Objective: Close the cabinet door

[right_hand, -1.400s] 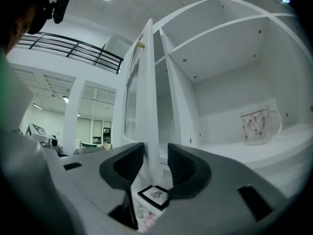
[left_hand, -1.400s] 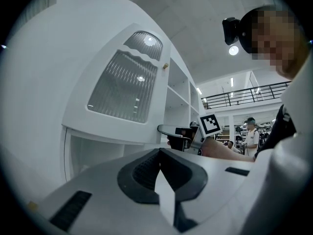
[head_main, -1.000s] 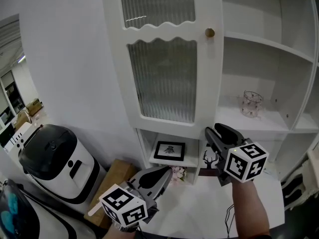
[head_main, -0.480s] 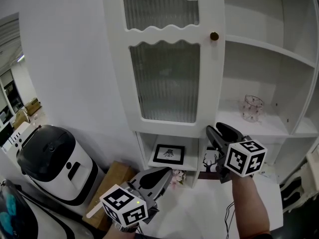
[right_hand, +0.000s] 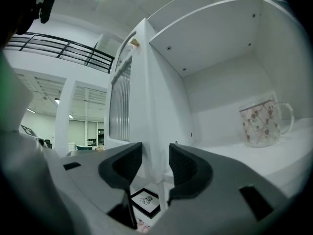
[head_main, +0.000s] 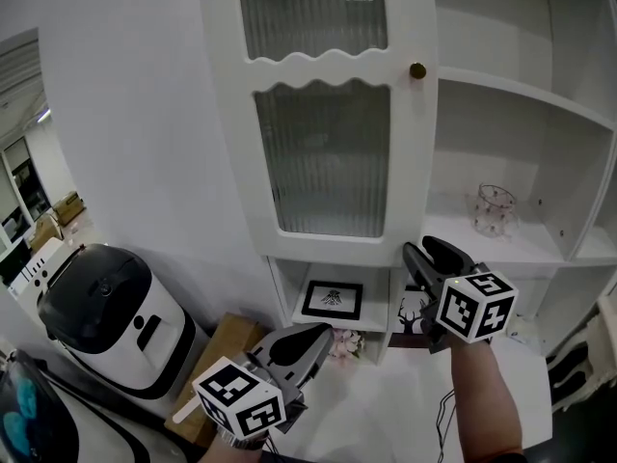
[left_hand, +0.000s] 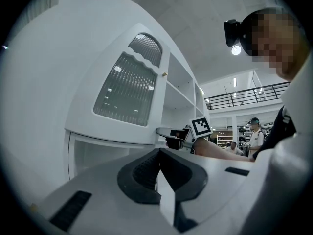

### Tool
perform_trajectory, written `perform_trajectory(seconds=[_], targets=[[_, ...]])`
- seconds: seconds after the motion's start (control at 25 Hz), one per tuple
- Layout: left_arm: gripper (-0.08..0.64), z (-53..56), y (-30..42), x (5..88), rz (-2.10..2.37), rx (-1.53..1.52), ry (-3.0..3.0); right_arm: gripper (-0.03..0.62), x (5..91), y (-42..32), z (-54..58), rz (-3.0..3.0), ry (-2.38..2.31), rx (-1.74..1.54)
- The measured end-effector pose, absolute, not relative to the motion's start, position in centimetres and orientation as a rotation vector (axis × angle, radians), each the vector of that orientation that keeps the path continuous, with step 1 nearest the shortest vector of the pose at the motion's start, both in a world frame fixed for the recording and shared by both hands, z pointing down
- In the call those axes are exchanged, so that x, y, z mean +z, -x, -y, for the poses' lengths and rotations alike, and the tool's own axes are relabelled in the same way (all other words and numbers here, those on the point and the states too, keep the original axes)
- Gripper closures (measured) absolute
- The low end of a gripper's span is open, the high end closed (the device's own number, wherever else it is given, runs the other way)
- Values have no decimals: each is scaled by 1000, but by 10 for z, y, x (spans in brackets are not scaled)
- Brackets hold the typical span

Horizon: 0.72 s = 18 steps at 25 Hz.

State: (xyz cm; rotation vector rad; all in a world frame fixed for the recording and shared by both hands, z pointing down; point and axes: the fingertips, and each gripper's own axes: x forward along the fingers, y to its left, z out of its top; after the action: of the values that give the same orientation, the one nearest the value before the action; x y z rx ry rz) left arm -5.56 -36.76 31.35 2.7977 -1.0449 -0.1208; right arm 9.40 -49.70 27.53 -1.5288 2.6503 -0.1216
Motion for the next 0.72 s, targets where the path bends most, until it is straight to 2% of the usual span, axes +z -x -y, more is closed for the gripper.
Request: perform_trajectory(seconds=[0.28,0.36,0.4,0.44,0.52,0.72], targets=[[554,356,53,310,1070,-119,-2793,434,281,-98,494,-2657,1588,-118],[554,352,51,309,1082,-120,-2790,462,289,-104,489,-2673,1653,-77],[554,350,50,309,1090,-119,-2788,487,293,-109,486,-2674,1678,-62],[554,347,48,309,1097,-117,-2785,541,296,-113,481,-2676,1684,-58],[554,343,44,308,1108,-118,-2778,572,301,-117,469,-2687,1634,-87],[554,329,21,308,1108,-127,-2767,578,300,-126,427,-2719,1466,-141]])
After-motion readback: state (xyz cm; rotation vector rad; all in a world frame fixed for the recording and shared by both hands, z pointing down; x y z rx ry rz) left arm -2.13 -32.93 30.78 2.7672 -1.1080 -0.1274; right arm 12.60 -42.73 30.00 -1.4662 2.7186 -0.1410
